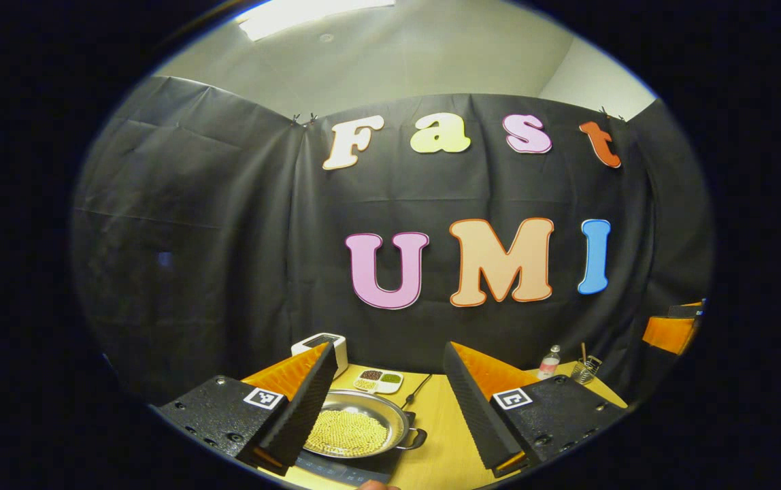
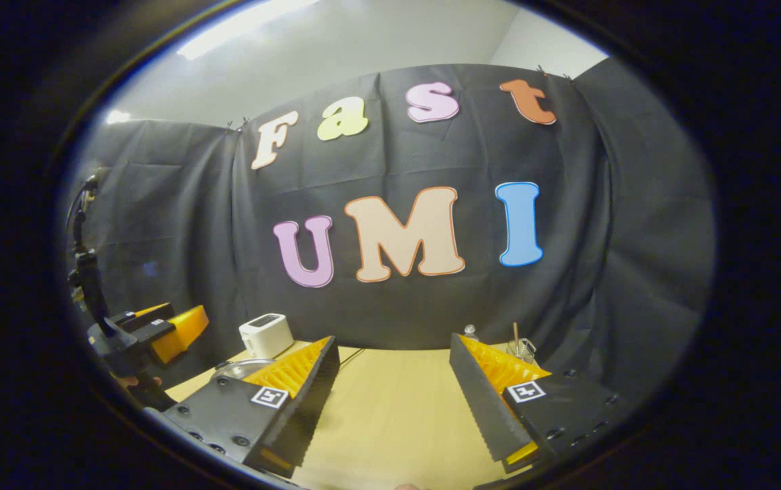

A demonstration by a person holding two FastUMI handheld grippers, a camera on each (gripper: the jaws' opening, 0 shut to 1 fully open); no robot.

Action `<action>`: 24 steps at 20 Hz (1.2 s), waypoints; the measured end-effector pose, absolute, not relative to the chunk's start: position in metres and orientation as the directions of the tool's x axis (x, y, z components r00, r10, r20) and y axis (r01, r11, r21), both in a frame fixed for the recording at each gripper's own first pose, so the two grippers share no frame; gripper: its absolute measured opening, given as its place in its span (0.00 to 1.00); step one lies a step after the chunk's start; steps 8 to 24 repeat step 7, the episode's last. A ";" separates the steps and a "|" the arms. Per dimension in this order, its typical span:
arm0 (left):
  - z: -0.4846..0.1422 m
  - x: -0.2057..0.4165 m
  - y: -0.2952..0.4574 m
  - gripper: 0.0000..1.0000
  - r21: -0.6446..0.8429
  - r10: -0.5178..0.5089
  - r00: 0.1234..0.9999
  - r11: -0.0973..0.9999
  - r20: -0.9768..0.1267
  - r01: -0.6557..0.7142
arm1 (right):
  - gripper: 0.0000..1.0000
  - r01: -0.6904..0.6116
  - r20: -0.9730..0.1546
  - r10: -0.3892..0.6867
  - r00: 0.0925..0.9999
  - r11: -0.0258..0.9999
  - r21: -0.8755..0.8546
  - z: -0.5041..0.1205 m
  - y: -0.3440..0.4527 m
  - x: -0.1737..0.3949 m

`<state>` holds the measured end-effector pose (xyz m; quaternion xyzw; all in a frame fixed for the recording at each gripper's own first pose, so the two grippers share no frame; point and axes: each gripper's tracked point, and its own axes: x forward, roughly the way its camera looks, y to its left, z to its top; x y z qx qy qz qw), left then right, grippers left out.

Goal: First push the handle of the pot to place it horizontally, then grasp the pot with both hands and set it on the induction cooktop.

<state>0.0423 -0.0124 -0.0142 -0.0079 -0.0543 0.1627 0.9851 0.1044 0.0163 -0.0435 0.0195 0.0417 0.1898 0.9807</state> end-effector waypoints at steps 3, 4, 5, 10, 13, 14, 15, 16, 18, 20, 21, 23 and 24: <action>-0.012 0.049 -0.021 0.93 -0.028 0.312 0.944 0.950 0.106 -0.310 | 0.92 -0.372 -0.073 0.376 0.924 0.926 0.060 -0.044 0.009 0.107; -0.011 0.051 -0.023 0.93 -0.028 0.309 0.945 0.951 0.112 -0.308 | 0.92 -0.375 -0.072 0.379 0.923 0.925 0.061 -0.043 0.009 0.109; -0.010 0.052 -0.025 0.93 -0.030 0.307 0.945 0.952 0.114 -0.305 | 0.92 -0.377 -0.074 0.381 0.922 0.924 0.062 -0.044 0.008 0.110; -0.010 0.058 -0.032 0.93 -0.045 0.291 0.950 0.957 0.112 -0.287 | 0.92 -0.374 -0.070 0.377 0.924 0.926 0.056 -0.044 0.004 0.113; -0.010 0.058 -0.032 0.93 -0.045 0.291 0.950 0.957 0.112 -0.287 | 0.92 -0.374 -0.070 0.377 0.924 0.926 0.056 -0.044 0.004 0.113; -0.010 0.058 -0.032 0.93 -0.045 0.291 0.950 0.957 0.112 -0.287 | 0.92 -0.374 -0.070 0.377 0.924 0.926 0.056 -0.044 0.004 0.113; -0.010 0.058 -0.032 0.93 -0.045 0.291 0.950 0.957 0.112 -0.287 | 0.92 -0.374 -0.070 0.377 0.924 0.926 0.056 -0.044 0.004 0.113; -0.010 0.058 -0.032 0.93 -0.045 0.291 0.950 0.957 0.112 -0.287 | 0.92 -0.374 -0.070 0.377 0.924 0.926 0.056 -0.044 0.004 0.113; -0.010 0.058 -0.032 0.93 -0.045 0.291 0.950 0.957 0.112 -0.287 | 0.92 -0.374 -0.070 0.377 0.924 0.926 0.056 -0.044 0.004 0.113; -0.010 0.058 -0.032 0.93 -0.045 0.291 0.950 0.957 0.112 -0.287 | 0.92 -0.374 -0.070 0.377 0.924 0.926 0.056 -0.044 0.004 0.113; -0.010 0.058 -0.032 0.93 -0.045 0.291 0.950 0.957 0.112 -0.287 | 0.92 -0.374 -0.070 0.377 0.924 0.926 0.056 -0.044 0.004 0.113; -0.010 0.058 -0.032 0.93 -0.045 0.291 0.950 0.957 0.112 -0.287 | 0.92 -0.374 -0.070 0.377 0.924 0.926 0.056 -0.044 0.004 0.113; -0.010 0.058 -0.032 0.93 -0.045 0.291 0.950 0.957 0.112 -0.287 | 0.92 -0.374 -0.070 0.377 0.924 0.926 0.056 -0.044 0.004 0.113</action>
